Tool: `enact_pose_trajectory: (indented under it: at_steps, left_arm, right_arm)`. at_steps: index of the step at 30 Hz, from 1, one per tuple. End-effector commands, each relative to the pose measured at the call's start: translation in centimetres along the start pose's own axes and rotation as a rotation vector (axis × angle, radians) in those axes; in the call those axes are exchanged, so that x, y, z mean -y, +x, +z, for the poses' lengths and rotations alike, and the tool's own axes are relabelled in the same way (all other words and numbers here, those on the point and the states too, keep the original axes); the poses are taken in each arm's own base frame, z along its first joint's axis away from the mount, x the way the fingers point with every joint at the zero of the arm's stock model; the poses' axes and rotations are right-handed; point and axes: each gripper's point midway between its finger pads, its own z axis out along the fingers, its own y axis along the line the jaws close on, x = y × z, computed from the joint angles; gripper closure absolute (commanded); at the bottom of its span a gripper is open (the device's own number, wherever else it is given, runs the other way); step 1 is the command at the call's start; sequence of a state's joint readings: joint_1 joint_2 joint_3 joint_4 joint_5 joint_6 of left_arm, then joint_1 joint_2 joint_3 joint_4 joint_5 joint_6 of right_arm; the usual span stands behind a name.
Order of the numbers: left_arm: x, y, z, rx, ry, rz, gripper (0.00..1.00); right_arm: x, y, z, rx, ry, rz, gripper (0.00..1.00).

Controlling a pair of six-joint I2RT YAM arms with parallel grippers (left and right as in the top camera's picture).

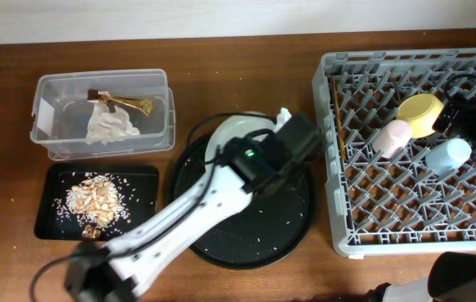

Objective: Sort waste into correct bins and load items into the dishwasher rack
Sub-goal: 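Carry the empty white plate back to the round tray and release it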

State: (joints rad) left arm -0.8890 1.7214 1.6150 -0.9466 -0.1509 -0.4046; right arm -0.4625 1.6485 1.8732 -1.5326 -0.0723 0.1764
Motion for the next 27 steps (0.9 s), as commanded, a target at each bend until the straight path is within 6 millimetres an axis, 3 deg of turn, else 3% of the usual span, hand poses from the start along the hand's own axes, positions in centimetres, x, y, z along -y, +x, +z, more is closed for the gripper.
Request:
enact_pose_trajectory:
  at_steps: [1,4,7,11,12,14,15,16,18,20,22,23,24,27]
  left_arm:
    - [-0.7,3.3,5.7,-0.168,-0.09,-0.017,0.99]
    - [0.4,5.6,8.0,-0.278,-0.042,-0.027,0.99]
    - [-0.1,8.2,10.0,-0.378,-0.095,-0.078,0.99]
    - [0.3,9.2,11.2,-0.419,-0.087,-0.079,0.99]
    - [0.3,9.2,11.2,-0.417,-0.086,-0.079,0.83]
    - [0.3,9.2,11.2,-0.417,-0.086,-0.079,0.4]
    - [0.3,9.1,11.1,-0.415,-0.085,-0.08,0.29]
    - [0.3,8.8,11.0,-0.411,-0.083,-0.082,0.23]
    - [0.5,7.7,9.9,-0.387,-0.073,-0.086,0.23]
    - [0.4,4.8,7.5,-0.321,-0.063,-0.104,0.23]
    - [-1.6,2.1,5.0,-0.261,-0.085,-0.146,0.23]
    - [-4.3,0.6,3.2,-0.223,-0.127,-0.193,0.22]
    - [-6.9,-0.1,2.0,-0.199,-0.169,-0.234,0.03]
    - [-15.8,0.1,-1.0,-0.209,-0.293,-0.407,0.01]
  right_arm:
    - [0.1,0.0,0.1,-0.002,-0.001,0.003,0.02]
    - [0.1,0.0,0.1,-0.002,-0.001,0.003,0.02]
    - [0.1,0.0,0.1,-0.002,-0.001,0.003,0.02]
    - [0.1,0.0,0.1,-0.002,-0.001,0.003,0.02]
    - [0.1,0.0,0.1,-0.002,-0.001,0.004,0.02]
    - [0.1,0.0,0.1,-0.002,-0.001,0.004,0.02]
    - [0.1,0.0,0.1,-0.002,-0.001,0.004,0.02]
    - [0.1,0.0,0.1,-0.002,-0.001,0.003,0.02]
    - [0.1,0.0,0.1,-0.002,-0.001,0.004,0.02]
    - [0.1,0.0,0.1,-0.002,-0.001,0.004,0.02]
    - [0.1,0.0,0.1,-0.002,-0.001,0.004,0.02]
    - [0.1,0.0,0.1,-0.002,-0.001,0.004,0.02]
    - [0.1,0.0,0.1,-0.002,-0.001,0.004,0.02]
    - [0.0,0.0,0.1,-0.002,-0.001,0.003,0.02]
